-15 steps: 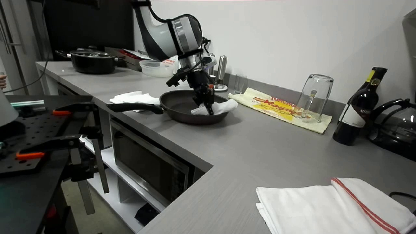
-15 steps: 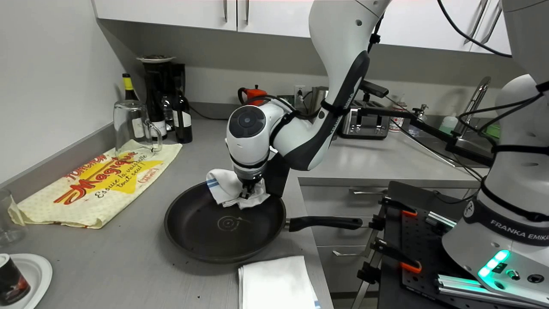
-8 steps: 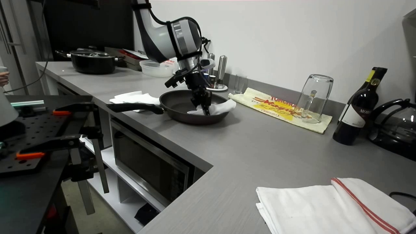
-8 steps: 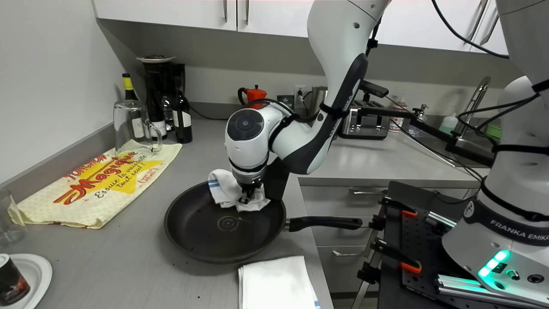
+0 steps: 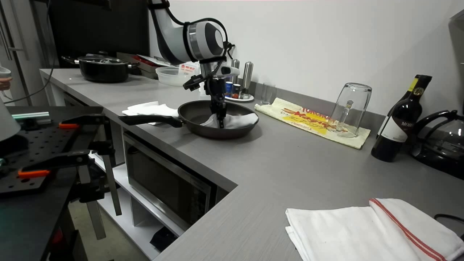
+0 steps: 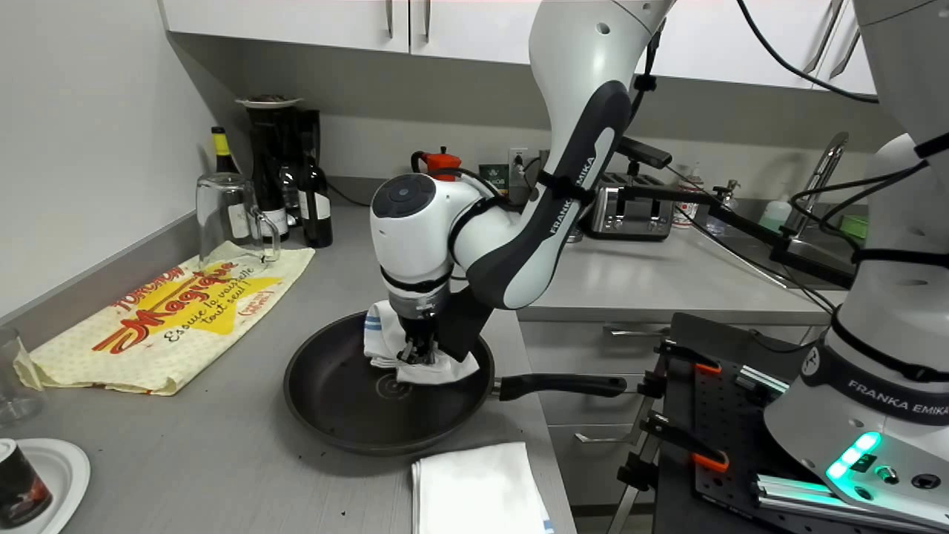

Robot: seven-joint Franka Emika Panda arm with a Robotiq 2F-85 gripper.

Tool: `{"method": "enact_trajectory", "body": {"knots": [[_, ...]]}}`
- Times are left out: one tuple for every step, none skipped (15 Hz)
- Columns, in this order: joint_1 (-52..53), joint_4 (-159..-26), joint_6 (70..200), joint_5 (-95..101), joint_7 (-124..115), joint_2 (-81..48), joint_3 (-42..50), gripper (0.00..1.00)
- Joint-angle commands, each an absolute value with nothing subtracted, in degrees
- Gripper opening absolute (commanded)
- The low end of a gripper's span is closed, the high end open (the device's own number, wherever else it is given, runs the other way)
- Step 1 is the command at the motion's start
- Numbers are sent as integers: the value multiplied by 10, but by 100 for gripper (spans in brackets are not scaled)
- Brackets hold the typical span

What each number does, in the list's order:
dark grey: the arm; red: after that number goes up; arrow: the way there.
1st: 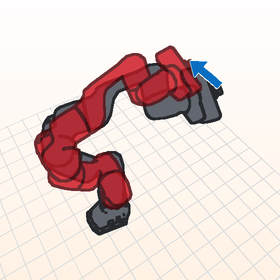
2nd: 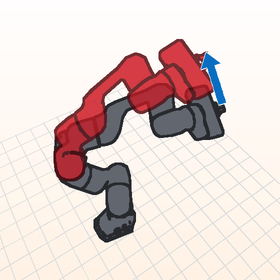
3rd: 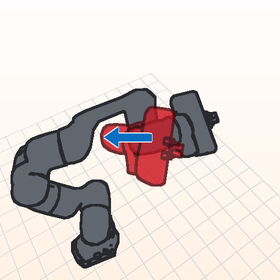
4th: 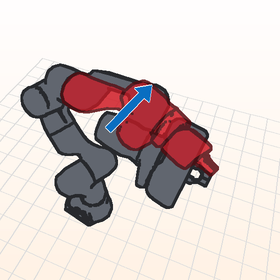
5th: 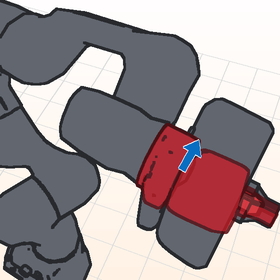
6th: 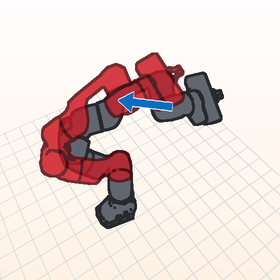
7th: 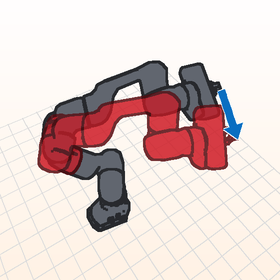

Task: Use the towel on the left to wipe the pan

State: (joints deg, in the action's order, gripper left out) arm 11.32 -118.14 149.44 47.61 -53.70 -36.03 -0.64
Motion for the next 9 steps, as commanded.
{"method": "enact_trajectory", "body": {"knots": [[111, -1176, 1488, 369, -481, -364, -28, 3], [113, -1177, 1489, 336, -465, -362, -32, 3], [116, -1176, 1488, 303, -448, -360, -36, 3], [121, -1175, 1488, 272, -432, -360, -36, 3], [126, -1175, 1488, 240, -415, -359, -38, 3], [131, -1174, 1486, 213, -400, -358, -37, 3], [135, -1174, 1485, 188, -387, -358, -39, 3], [139, -1173, 1484, 166, -376, -358, -38, 3], [141, -1173, 1481, 144, -363, -357, -40, 3]]}}
